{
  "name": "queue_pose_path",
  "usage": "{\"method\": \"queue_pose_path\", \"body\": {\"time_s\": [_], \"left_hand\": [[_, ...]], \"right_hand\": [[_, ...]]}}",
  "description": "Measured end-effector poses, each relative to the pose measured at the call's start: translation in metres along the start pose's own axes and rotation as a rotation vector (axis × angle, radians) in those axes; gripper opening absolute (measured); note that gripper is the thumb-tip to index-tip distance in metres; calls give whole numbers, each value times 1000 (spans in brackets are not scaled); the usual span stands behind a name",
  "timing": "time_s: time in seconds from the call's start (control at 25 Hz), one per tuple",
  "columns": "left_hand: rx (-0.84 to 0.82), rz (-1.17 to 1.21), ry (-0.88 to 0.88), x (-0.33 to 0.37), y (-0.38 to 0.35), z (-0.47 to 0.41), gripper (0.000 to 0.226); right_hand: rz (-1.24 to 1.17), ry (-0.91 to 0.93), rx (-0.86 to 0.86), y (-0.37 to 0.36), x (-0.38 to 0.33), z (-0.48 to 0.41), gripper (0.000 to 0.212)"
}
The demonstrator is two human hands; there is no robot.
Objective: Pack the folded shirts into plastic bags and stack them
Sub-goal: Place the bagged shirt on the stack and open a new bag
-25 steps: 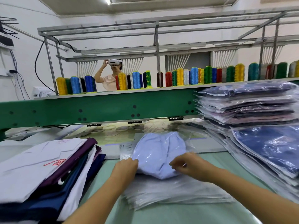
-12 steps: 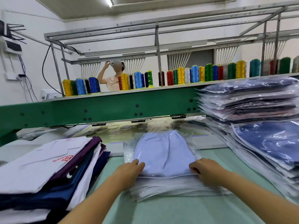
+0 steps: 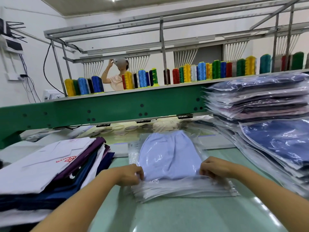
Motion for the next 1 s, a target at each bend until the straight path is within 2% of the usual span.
{"method": "queue_pose_path", "body": {"time_s": [0.16, 0.24, 0.32, 0.36, 0.48, 0.6, 0.72, 0.84, 1.0], "left_hand": [[-6, -103, 37, 9, 21, -19, 33], [4, -176, 131, 6, 30, -30, 28], [111, -248, 178, 4, 43, -44, 27], [179, -275, 179, 6, 50, -52, 30], [360, -269, 199, 17, 61, -85, 39], [486, -159, 190, 34, 65, -130, 42], [579, -61, 133, 46, 73, -182, 55], [575, 5, 169, 37, 69, -222, 58], [465, 80, 239, 9, 39, -245, 63]], "right_hand": [[114, -55, 220, 12, 1, -15, 39], [197, -57, 405, 20, -3, -25, 29], [197, -10, 542, 26, -13, -41, 13], [187, 23, 559, 26, -19, -51, 11], [286, 91, 520, 23, -33, -93, 50], [483, 145, 505, 10, -53, -141, 61], [551, 67, 464, -4, -60, -191, 64], [629, -19, 371, -21, -46, -226, 65], [609, 78, 282, -37, -28, -248, 75]]}}
Point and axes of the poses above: each hand's wrist, its own z-axis away from the middle knuckle, its own y-axis out of the back of the hand, x = y × z, the point moved 6 cm from there along -z, towards the middle knuckle, and after that the axes turned 8 degrees about -z, right-handed, at the moved point
